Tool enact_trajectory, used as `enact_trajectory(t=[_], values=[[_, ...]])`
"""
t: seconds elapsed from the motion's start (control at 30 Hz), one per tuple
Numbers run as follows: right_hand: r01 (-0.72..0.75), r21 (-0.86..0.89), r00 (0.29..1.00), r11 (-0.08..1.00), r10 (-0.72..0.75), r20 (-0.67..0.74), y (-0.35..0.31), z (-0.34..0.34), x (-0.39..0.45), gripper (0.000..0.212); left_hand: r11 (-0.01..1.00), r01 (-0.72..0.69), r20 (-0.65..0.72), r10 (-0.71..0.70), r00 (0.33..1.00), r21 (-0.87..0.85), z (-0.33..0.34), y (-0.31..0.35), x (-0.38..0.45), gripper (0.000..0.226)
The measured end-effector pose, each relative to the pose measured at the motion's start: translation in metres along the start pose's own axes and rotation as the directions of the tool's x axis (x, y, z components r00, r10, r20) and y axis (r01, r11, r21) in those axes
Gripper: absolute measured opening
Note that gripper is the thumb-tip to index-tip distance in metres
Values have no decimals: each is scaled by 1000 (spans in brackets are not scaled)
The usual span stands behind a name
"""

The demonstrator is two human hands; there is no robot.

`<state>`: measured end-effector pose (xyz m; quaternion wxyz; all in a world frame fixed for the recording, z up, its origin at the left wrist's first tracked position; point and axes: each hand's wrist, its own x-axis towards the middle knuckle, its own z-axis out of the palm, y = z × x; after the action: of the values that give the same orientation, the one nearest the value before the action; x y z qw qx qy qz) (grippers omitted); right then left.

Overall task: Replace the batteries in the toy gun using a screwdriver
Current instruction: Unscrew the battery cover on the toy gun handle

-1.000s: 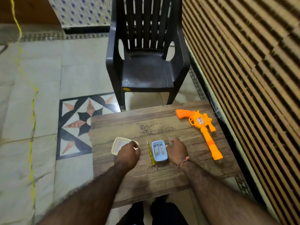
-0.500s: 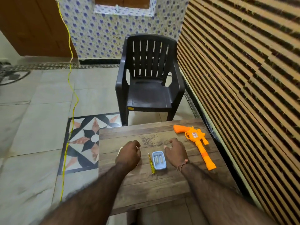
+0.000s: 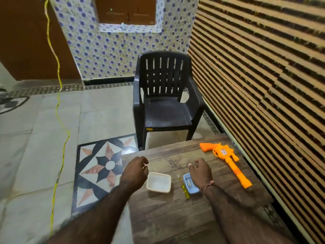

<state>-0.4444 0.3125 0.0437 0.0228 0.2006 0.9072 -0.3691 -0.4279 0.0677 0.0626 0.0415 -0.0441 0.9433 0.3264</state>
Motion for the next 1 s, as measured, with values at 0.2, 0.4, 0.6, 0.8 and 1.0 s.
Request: enact_trajectory(t=[0.2, 0.4, 0.6, 0.8, 1.0], values=[[-80, 44, 980, 996, 86, -182, -48, 58, -31, 27, 978, -200, 123, 192, 974, 60, -47, -77, 42, 21], [-107, 77, 962, 991, 123, -243, -113, 100, -54, 19, 940, -324, 224, 294, 929, 110, -109, -121, 76, 23], [-96, 78, 961, 992, 113, -252, -157, 123, -27, 26, 947, -317, 273, 291, 917, 56, -143, -134, 133, 27], [-109, 170, 928, 979, 161, -336, -183, 125, 26, 24, 893, -433, 338, 372, 864, 124, -157, -117, 210, 21], [-144, 254, 875, 956, 243, -418, -207, 113, 114, 29, 847, -514, 397, 429, 811, 135, -169, -65, 324, 24]])
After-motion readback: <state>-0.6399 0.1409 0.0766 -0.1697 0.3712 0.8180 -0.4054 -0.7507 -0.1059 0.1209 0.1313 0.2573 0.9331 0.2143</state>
